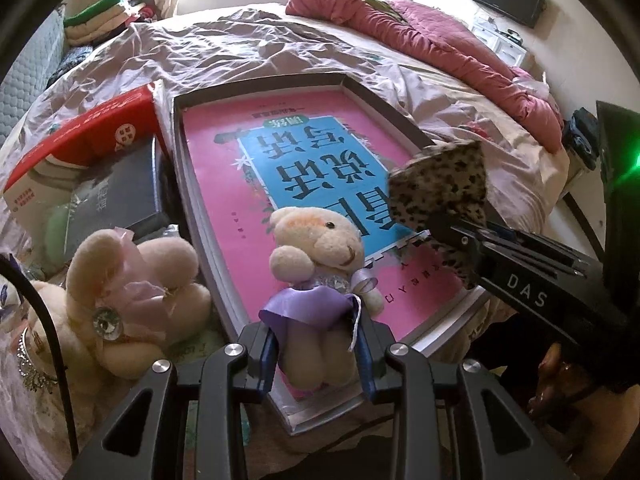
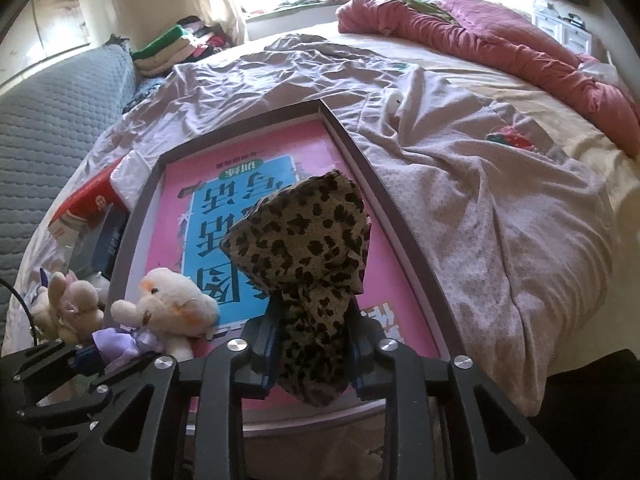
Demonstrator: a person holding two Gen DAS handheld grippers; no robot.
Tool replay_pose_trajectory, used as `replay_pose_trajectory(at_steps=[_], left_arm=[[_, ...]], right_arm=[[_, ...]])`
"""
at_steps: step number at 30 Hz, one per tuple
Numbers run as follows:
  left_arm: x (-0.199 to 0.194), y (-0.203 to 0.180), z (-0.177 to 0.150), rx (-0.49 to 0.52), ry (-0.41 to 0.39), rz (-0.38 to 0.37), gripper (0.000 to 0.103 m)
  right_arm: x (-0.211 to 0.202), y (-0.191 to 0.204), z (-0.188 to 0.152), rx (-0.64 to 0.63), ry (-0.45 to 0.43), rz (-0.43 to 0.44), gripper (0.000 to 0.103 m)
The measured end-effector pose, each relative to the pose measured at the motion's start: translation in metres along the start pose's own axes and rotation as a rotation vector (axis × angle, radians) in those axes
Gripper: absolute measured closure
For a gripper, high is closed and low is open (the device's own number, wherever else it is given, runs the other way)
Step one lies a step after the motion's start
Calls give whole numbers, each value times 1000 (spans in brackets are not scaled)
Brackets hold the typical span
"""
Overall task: Organize soft objects
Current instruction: 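Carry the leopard cloth with the right tool while the left tool carries the bear over the pink tray, then open the right tool onto the pink tray while the left tool releases the bear there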
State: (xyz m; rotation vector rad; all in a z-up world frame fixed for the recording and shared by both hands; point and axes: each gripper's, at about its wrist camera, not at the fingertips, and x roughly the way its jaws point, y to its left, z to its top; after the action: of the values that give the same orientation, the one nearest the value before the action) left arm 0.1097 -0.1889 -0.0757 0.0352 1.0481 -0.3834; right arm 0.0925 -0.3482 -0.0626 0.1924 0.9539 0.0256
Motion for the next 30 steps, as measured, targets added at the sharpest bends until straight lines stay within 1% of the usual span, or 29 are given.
replay_pose_trajectory(at_steps=[2, 8, 11, 18, 21, 23, 25, 30], left_arm=[[0, -2, -1, 11, -6, -3, 69], [2, -4, -2, 17, -1, -15, 69], [3, -3, -1, 18, 1, -23, 68], [1, 0, 0, 10, -9, -6, 64], [-3, 2, 1, 6, -22, -7, 60], [-6, 2, 2, 4, -31, -3, 58], [-8, 3, 2, 2, -40, -7, 58], [-15, 8, 5, -16, -57, -17, 52]], right_arm=[[0, 1, -1, -2, -2, 0, 66], [-1, 2, -2, -10, -3, -11, 64], [-5, 0, -1, -9, -18, -16, 59], [-9, -5, 0, 6, -26, -34, 58], [-11, -6, 0, 7, -30, -45, 54], [-14, -7, 0, 9, -39, -51, 50], [-16, -7, 1, 11, -45, -53, 49], [-22, -6, 2, 12, -61, -55, 48]])
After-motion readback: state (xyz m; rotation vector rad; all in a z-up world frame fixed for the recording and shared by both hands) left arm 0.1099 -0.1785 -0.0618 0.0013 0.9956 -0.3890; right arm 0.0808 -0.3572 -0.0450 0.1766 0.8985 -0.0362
